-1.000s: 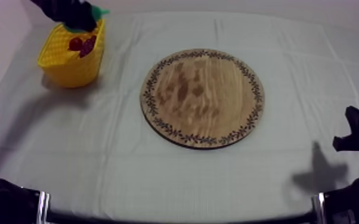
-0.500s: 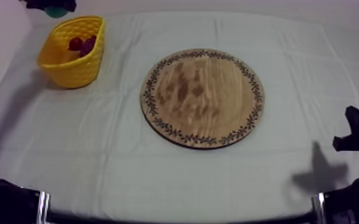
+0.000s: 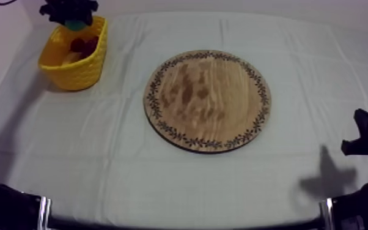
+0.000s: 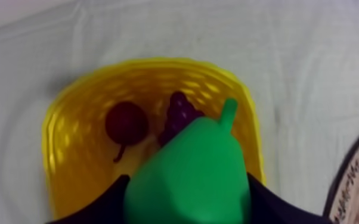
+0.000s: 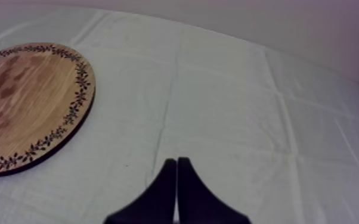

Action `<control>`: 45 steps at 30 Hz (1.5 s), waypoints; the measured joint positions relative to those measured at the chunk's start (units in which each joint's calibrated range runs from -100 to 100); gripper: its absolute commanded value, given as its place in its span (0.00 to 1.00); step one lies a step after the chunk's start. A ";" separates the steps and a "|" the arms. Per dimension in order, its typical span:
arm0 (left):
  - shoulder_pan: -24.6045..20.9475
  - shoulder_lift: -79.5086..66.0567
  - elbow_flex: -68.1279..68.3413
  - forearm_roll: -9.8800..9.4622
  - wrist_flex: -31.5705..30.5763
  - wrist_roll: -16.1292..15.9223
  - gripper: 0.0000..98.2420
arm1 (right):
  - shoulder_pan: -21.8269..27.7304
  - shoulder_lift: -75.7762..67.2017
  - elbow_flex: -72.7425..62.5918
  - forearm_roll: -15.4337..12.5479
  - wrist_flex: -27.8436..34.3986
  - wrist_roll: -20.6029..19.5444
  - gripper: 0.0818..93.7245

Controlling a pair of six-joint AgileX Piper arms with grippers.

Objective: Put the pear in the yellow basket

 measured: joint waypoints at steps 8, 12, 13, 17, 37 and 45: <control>-0.84 8.56 -4.46 -1.09 0.77 0.64 0.51 | 0.00 0.00 0.00 0.00 0.00 0.00 0.00; -1.13 10.28 -5.54 -1.14 1.37 0.63 0.52 | 0.00 0.00 0.00 0.00 0.00 0.00 0.00; -1.26 10.34 -5.86 -1.07 1.53 0.48 0.52 | 0.00 0.00 0.00 0.00 0.00 0.00 0.00; -1.81 9.78 -6.22 -0.49 0.80 -0.39 0.60 | 0.00 0.00 0.00 0.00 0.00 0.00 0.00; -3.49 2.88 -0.85 -1.78 -1.05 -0.16 0.74 | 0.00 0.00 0.00 0.00 0.00 0.00 0.00; -5.62 -6.79 4.81 -0.45 -8.02 -1.49 0.32 | 0.00 0.00 0.00 0.00 0.00 0.00 0.00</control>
